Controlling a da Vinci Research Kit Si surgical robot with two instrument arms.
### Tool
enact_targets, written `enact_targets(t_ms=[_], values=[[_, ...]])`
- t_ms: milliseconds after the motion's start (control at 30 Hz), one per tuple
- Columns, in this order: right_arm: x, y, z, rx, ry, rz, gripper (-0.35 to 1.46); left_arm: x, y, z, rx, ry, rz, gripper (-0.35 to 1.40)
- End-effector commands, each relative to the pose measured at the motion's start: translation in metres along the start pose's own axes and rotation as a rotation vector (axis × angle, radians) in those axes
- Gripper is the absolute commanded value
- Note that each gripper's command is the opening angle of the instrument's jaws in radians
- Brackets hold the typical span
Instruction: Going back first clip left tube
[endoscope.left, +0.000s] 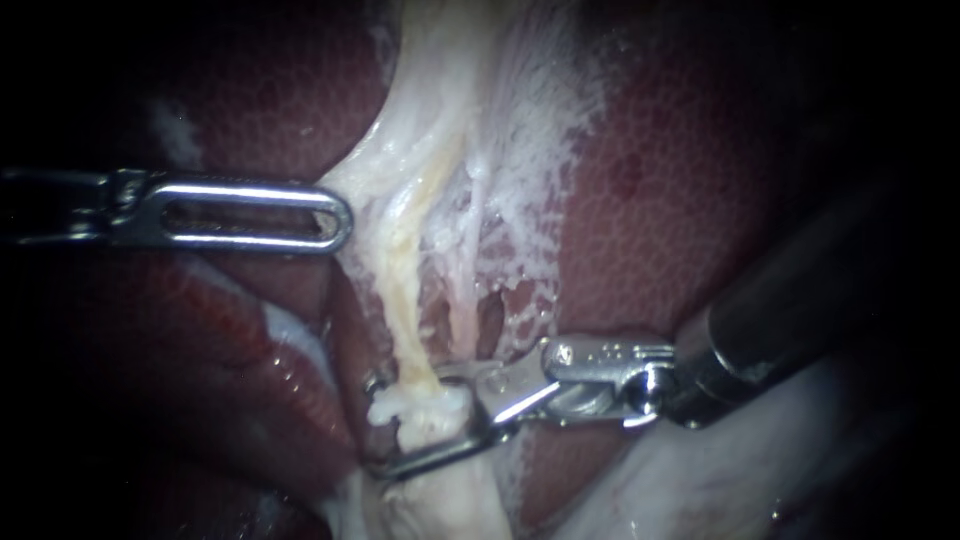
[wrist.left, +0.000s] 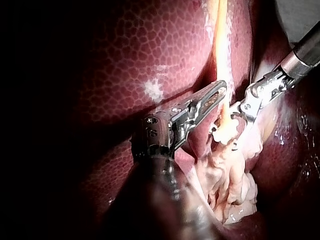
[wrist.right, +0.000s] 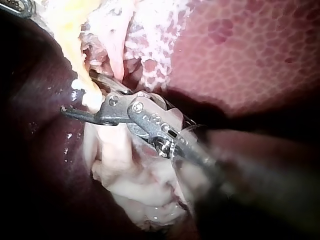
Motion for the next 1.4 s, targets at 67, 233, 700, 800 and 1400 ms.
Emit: enact_targets(t_ms=[67, 233, 700, 800, 1400], values=[[0.0006, 0.0002, -0.0012, -0.010, 0.002, -0.027, 0.60, 0.0000, 0.0000, 0.0000, 0.000, 0.000, 0.000, -0.35], [0.0017, 0.0006, -0.0041, -0.028, 0.008, -0.059, 0.60, 0.0000, 0.0000, 0.0000, 0.000, 0.000, 0.000, -0.35], [0.0027, -0.0013, -0.0109, -0.014, 0.010, -0.060, 0.60, 0.0000, 0.0000, 0.0000, 0.000, 0.000, 0.000, -0.35], [0.0030, -0.0017, -0.0127, -0.015, 0.011, -0.057, 0.60, 0.0000, 0.0001, 0.0000, 0.000, 0.000, 0.000, -0.35], [0.0086, -0.0037, -0.0216, -0.070, 0.044, -0.061, 0.60, 0.0008, 0.0010, 0.0005, 0.000, -0.001, 0.006, -0.35]])
